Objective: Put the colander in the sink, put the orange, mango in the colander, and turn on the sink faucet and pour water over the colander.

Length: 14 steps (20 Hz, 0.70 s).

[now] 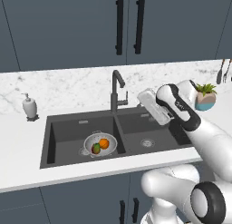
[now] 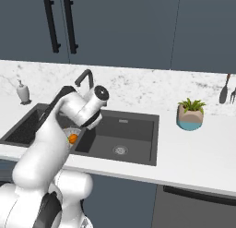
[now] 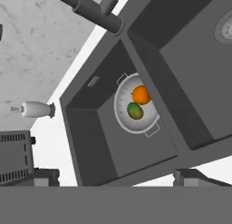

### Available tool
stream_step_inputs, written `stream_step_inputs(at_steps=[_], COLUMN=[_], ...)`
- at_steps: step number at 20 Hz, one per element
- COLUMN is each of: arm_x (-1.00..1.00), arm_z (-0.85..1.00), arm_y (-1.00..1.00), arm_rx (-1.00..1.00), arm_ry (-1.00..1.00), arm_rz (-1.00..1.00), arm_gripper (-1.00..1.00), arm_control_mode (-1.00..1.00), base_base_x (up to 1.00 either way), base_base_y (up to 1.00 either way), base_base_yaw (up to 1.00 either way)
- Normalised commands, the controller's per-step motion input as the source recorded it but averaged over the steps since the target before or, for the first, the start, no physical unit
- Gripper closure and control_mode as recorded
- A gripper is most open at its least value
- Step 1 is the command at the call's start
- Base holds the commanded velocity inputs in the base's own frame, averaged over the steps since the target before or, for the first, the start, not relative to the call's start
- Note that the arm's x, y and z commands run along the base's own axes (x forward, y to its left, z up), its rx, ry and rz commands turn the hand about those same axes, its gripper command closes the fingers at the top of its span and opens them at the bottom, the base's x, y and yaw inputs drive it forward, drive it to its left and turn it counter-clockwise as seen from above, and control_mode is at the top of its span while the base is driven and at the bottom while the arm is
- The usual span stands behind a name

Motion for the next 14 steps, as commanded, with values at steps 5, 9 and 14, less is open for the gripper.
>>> stream_step_inputs(at_steps=[5,9,14], arm_x=[0.86,0.70,0.53], arm_z=[0.00,0.00,0.00], arm_y=[-0.15,0.00,0.00], arm_rx=[0.18,0.13,0.09], arm_ry=[0.00,-0.02,-0.06], arm_rz=[0.16,0.16,0.15], arm_gripper=[-1.00,-1.00,-1.00], arm_control_mode=[-1.00,-1.00,-1.00], base_base_x=[0.00,0.00,0.00], base_base_y=[0.00,0.00,0.00], base_base_yaw=[0.00,0.00,0.00])
